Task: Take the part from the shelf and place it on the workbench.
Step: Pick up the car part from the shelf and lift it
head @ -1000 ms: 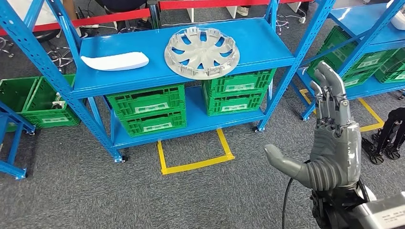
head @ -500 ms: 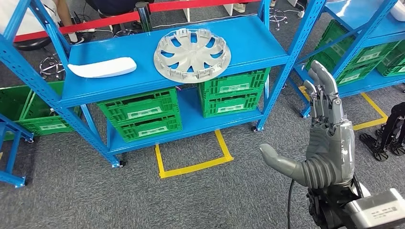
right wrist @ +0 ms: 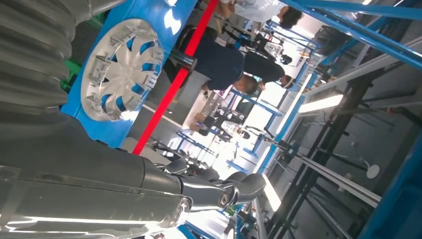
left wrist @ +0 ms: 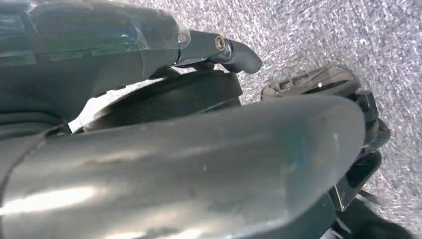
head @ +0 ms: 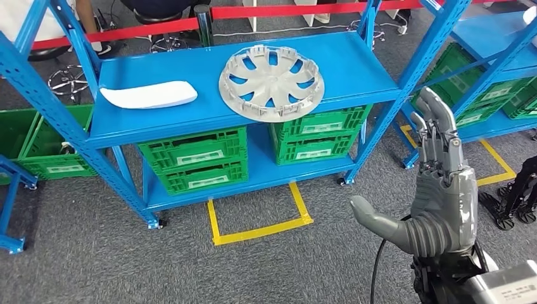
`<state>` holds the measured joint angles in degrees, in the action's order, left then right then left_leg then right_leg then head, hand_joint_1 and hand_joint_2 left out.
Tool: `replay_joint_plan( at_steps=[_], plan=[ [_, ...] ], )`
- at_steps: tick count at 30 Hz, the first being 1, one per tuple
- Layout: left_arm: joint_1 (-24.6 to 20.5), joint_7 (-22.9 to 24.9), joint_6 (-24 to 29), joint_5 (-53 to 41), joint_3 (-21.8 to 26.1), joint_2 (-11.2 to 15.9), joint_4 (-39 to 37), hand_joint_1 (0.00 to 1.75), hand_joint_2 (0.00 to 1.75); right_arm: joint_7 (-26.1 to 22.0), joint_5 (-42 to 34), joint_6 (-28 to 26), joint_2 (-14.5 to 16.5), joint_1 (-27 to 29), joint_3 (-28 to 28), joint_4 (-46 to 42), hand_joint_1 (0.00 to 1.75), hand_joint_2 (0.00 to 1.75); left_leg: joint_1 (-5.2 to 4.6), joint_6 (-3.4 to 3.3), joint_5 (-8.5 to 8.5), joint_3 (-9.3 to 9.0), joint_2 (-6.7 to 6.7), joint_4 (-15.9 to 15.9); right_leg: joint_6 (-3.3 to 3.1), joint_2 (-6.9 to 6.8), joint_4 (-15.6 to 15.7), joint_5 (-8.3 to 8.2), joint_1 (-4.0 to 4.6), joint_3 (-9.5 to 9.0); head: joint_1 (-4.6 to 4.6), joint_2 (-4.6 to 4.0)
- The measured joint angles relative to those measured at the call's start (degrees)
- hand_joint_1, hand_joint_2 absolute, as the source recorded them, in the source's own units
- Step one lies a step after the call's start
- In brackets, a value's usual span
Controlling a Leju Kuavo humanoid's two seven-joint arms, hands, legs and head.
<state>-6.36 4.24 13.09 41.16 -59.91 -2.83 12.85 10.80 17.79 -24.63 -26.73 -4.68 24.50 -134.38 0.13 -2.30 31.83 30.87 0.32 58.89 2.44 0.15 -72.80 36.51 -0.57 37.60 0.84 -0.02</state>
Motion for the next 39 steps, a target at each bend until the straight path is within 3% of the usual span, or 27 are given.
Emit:
replay_joint_plan(
  at_steps=[1, 2, 3, 5, 7, 9, 11, 13, 15, 17, 18, 20, 22, 23, 25, 27, 30, 31, 32, 33, 35, 36, 37, 39],
  plan=[
    [0.0, 0.0, 0.0, 0.0, 0.0, 0.0, 0.0, 0.00, 0.00, 0.0, 0.0, 0.0, 0.0, 0.1, 0.0, 0.0, 0.00, 1.75, -0.12, -0.04, 0.54, -0.68, 0.05, 0.0, -0.10, 0.00, -1.3, 0.40, 0.03, 1.65, 0.06, 0.00],
    [0.1, 0.0, 0.0, 0.0, 0.0, 0.0, -0.1, 0.00, 0.00, 0.0, 0.0, 0.0, 0.0, 0.1, 0.0, 0.1, 0.00, 1.75, -0.28, -0.07, 1.13, -1.50, 0.07, 0.0, -0.37, 0.01, -0.8, -0.31, 0.11, 2.43, 0.10, 0.00],
    [0.0, 0.0, 0.0, 0.0, 0.0, 0.0, -0.1, 0.00, 0.00, 0.0, 0.0, 0.0, 0.0, 0.1, 0.0, 0.1, 0.00, 1.75, -0.47, -0.06, 1.77, -2.41, 0.07, 0.0, -0.84, 0.01, 1.6, -2.32, 0.26, 2.38, 0.14, 0.00],
    [0.0, 0.0, 0.0, 0.0, 0.0, -0.2, -0.1, 0.00, 0.00, 0.0, 0.0, 0.0, 0.0, 0.2, 0.0, 0.1, 0.00, 1.75, -0.75, 0.01, 3.04, -3.91, 0.09, -0.2, -2.24, 0.06, 8.1, -7.82, 0.88, 1.39, 0.02, 0.00],
    [0.0, 0.0, 0.0, 0.0, 0.0, -0.4, -0.1, 0.00, 0.00, 0.0, -0.1, 0.0, -0.1, 0.4, 0.0, 0.1, 0.00, 1.75, -0.82, 0.41, 3.94, -4.58, 0.15, -0.5, -3.12, 0.07, 12.0, -10.29, 1.38, 0.55, -0.19, -0.01],
    [-0.2, 0.0, 0.0, 0.0, 0.0, -0.5, -0.2, 0.00, 0.00, 0.0, -0.2, -0.1, -0.1, 0.5, 0.0, 0.0, 0.00, 1.75, -0.82, 1.13, 3.81, -5.26, 0.21, -0.6, -3.32, 0.06, 13.3, -9.93, 1.42, -0.48, -0.16, -0.01],
    [-0.2, 0.2, 0.0, 0.0, 0.0, -0.5, -0.2, 0.00, 0.00, -0.1, -0.3, -0.2, -0.1, 0.7, 0.0, 0.0, 0.00, 1.75, -0.85, 1.81, 3.26, -5.31, -0.07, 1.4, -3.52, 0.02, 14.7, -9.82, 1.07, -2.49, -0.24, -0.01],
    [-0.3, 0.5, 0.0, 0.0, 0.0, -0.4, -0.2, 0.00, 0.00, -0.3, -0.4, -0.3, 0.0, 0.7, 0.0, -0.1, 0.00, 1.75, -0.60, 2.46, 4.13, -2.23, -0.49, 6.9, -3.66, -0.10, 15.9, -9.34, 0.60, -4.46, -0.74, -0.02],
    [-0.3, 0.7, 0.0, 0.0, 0.0, -0.3, -0.2, 0.00, 0.00, -0.5, -0.6, -0.3, 0.1, 0.8, 0.0, 0.0, 0.00, 1.75, -0.11, 3.10, 7.02, 2.63, -0.58, 12.6, -3.59, -0.12, 16.2, -8.43, 0.28, -5.65, -1.14, -0.02],
    [-0.2, 0.7, 0.0, 0.0, 0.0, -0.2, -0.2, 0.00, 0.00, -0.6, -0.8, -0.3, 0.1, 0.8, 0.1, 0.0, 0.00, 1.75, 0.37, 3.63, 8.33, 5.70, -0.49, 13.4, -3.19, -0.06, 16.2, -7.20, -0.05, -7.07, -1.28, -0.02],
    [-0.1, 0.7, 0.0, 0.1, 0.0, -0.2, -0.3, 0.00, 0.00, -0.6, -0.8, -0.3, 0.1, 0.8, 0.1, 0.1, 0.00, 1.75, 0.60, 3.91, 6.92, 6.13, -0.41, 11.6, -2.89, -0.03, 16.2, -6.49, -0.24, -8.01, -1.37, -0.02],
    [0.0, 0.7, 0.0, 0.1, 0.0, 0.0, -0.3, 0.00, 0.00, -0.7, -1.0, -0.3, 0.2, 0.7, 0.1, 0.1, 0.00, 1.75, 0.98, 4.34, 0.58, 5.92, -0.09, 5.7, -2.12, -0.04, 16.1, -4.97, -0.52, -9.84, -1.61, -0.02],
    [0.1, 0.7, 0.0, 0.1, 0.0, 0.1, -0.3, 0.00, 0.00, -0.9, -1.2, -0.3, 0.3, 0.7, 0.2, 0.3, 0.00, 1.75, 0.92, 3.87, -3.63, 5.73, 0.26, 2.2, -1.26, -0.01, 16.0, -3.83, -0.58, -10.65, -1.85, -0.02],
    [0.1, 0.6, 0.0, 0.1, 0.0, 0.1, -0.3, 0.00, 0.00, -1.1, -1.4, -0.3, 0.3, 0.6, 0.2, 0.4, 0.00, 1.75, 0.76, 3.32, -3.92, 5.84, 0.33, 2.0, -0.87, 0.00, 15.9, -3.57, -0.59, -10.80, -1.85, -0.02],
    [0.0, 0.6, 0.0, 0.1, 0.0, 0.2, -0.3, 0.00, 0.00, -1.5, -1.7, -0.4, 0.4, 0.5, 0.2, 0.5, 0.00, 1.75, 0.72, 2.29, -3.66, 5.39, 0.10, 1.8, -0.26, -0.04, 15.4, -3.53, -0.70, -10.74, -1.62, -0.02],
    [0.0, 0.5, 0.0, 0.1, 0.0, 0.3, -0.4, 0.00, 0.00, -1.9, -1.9, -0.5, 0.4, 0.4, 0.1, 0.5, 0.00, 1.75, 0.89, 1.66, -3.22, 4.33, -0.07, 1.4, 0.12, -0.08, 11.9, -3.32, -0.75, -9.20, -1.08, -0.02],
    [0.0, 0.6, 0.0, 0.1, 0.0, 0.3, -0.4, 0.00, 0.00, -2.1, -2.2, -0.5, 0.4, 0.5, 0.0, 0.7, 0.00, 1.75, 0.79, 1.07, -2.16, 2.75, -0.05, 0.9, 0.49, -0.09, 1.7, 0.24, -0.68, -2.60, 0.07, -0.02],
    [0.0, 0.6, 0.0, 0.1, 0.0, 0.3, -0.4, 0.00, 0.00, -2.2, -2.2, -0.5, 0.4, 0.6, 0.0, 0.8, 0.00, 1.75, 0.68, 0.99, -1.71, 2.26, -0.05, 0.9, 0.44, -0.09, -0.3, 1.29, -0.61, -0.68, 0.21, -0.02],
    [0.0, 0.6, 0.0, 0.1, 0.0, 0.4, -0.4, 0.00, 0.00, -2.2, -2.2, -0.5, 0.4, 0.6, 0.0, 0.9, 0.00, 1.75, 0.55, 0.92, -1.24, 1.70, -0.07, 0.9, 0.24, -0.09, -0.7, 1.32, -0.52, 0.48, 0.28, -0.02],
    [0.0, 0.6, 0.0, 0.1, 0.0, 0.4, -0.4, 0.00, 0.00, -2.2, -2.3, -0.5, 0.4, 0.6, 0.0, 1.0, 0.00, 1.75, 0.40, 0.89, -0.75, 1.02, -0.10, 0.9, -0.12, -0.09, 0.7, -0.10, -0.38, 0.74, 0.33, -0.02],
    [-0.1, 0.6, 0.0, 0.1, 0.0, 0.3, -0.4, 0.00, 0.00, -2.2, -2.3, -0.5, 0.4, 0.7, 0.0, 1.0, 0.00, 1.75, 0.13, 0.91, 0.23, -0.36, -0.16, 0.8, -1.34, -0.05, 7.0, -5.63, 0.16, -0.46, 0.37, -0.02],
    [-0.1, 0.5, 0.0, 0.1, 0.0, 0.2, -0.4, 0.00, 0.00, -2.3, -2.3, -0.5, 0.4, 0.7, 0.0, 1.1, 0.00, 1.75, 0.03, 1.02, 0.61, -0.86, -0.24, 0.8, -2.00, -0.03, 9.6, -7.17, 0.47, -1.08, 0.25, -0.02],
    [-0.2, 0.5, 0.0, 0.1, 0.0, 0.1, -0.4, 0.00, 0.00, -2.3, -2.3, -0.5, 0.4, 0.7, 0.0, 1.1, 0.00, 1.75, -0.01, 1.25, 0.95, -1.06, -0.26, 0.7, -2.59, 0.01, 11.6, -7.94, 0.75, -1.60, 0.21, -0.02],
    [-0.2, 0.5, 0.0, 0.1, 0.0, 0.0, -0.4, 0.00, 0.00, -2.3, -2.4, -0.6, 0.4, 0.8, 0.0, 1.2, 0.00, 1.75, -0.12, 1.95, 1.02, -1.52, -0.27, 0.8, -3.20, 0.08, 13.0, -7.83, 0.96, -2.25, 0.15, -0.02]
  ],
)
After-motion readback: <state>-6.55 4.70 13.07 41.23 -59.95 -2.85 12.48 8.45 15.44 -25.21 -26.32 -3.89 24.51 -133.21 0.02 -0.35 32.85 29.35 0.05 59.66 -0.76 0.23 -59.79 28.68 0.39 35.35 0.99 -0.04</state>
